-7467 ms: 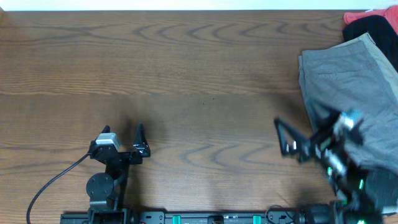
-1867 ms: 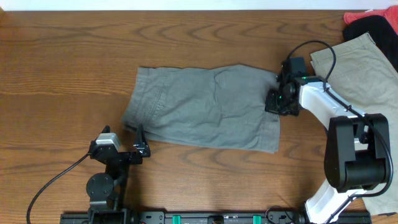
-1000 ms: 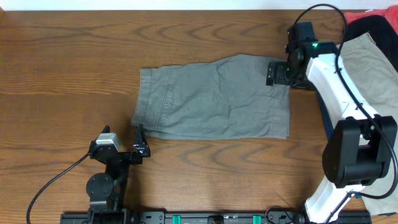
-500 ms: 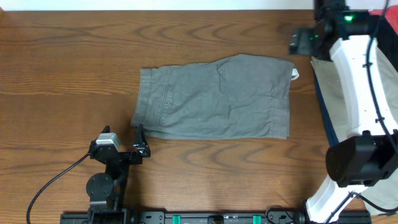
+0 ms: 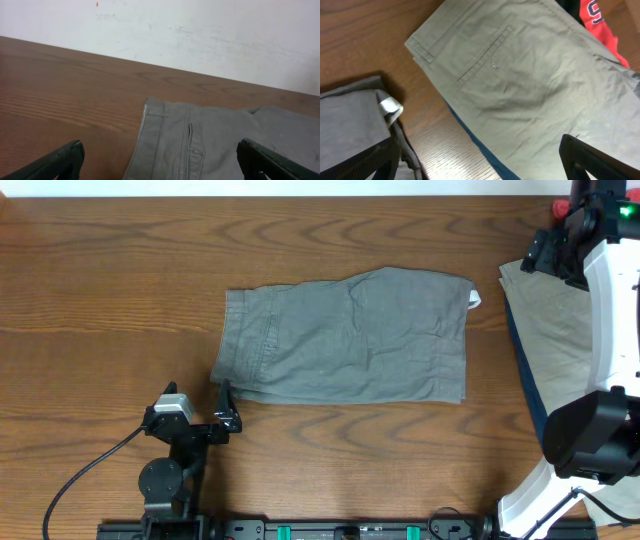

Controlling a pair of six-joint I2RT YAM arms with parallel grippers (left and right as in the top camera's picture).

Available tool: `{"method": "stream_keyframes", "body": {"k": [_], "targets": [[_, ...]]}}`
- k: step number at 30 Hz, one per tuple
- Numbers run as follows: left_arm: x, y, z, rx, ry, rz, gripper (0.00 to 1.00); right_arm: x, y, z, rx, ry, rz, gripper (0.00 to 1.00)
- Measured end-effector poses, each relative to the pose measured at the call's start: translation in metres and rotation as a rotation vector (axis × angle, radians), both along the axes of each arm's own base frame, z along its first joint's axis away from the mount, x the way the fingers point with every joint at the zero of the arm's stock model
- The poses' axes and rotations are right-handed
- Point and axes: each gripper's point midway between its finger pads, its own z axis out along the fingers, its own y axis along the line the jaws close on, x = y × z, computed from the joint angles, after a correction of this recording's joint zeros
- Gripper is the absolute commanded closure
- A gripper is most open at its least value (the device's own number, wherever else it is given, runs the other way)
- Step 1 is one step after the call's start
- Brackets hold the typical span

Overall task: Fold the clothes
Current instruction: 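Release the shorts and lift the right gripper back toward the pile, then reach the left gripper to the left edge of the shorts and grasp it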

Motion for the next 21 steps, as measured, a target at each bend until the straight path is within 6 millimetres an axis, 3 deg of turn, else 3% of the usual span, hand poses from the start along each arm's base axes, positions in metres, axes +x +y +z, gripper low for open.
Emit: {"method": "stream_keyframes", "body": {"k": [6, 15, 21], "targets": [[0.000, -0.007, 0.001, -0.035, -0.002, -0.038, 0.02, 0.001, 0.004, -0.001, 0.025, -0.004, 0.010, 0.01], [-0.013, -0.058, 0.010, -0.296, 0.032, -0.325, 0.02, 0.001, 0.005, -0.001, 0.031, -0.005, 0.012, 0.01], [-0.024, -0.079, 0.016, -0.337, 0.048, -0.459, 0.02, 0.001, 0.005, -0.001, 0.031, -0.005, 0.012, 0.01]]}}
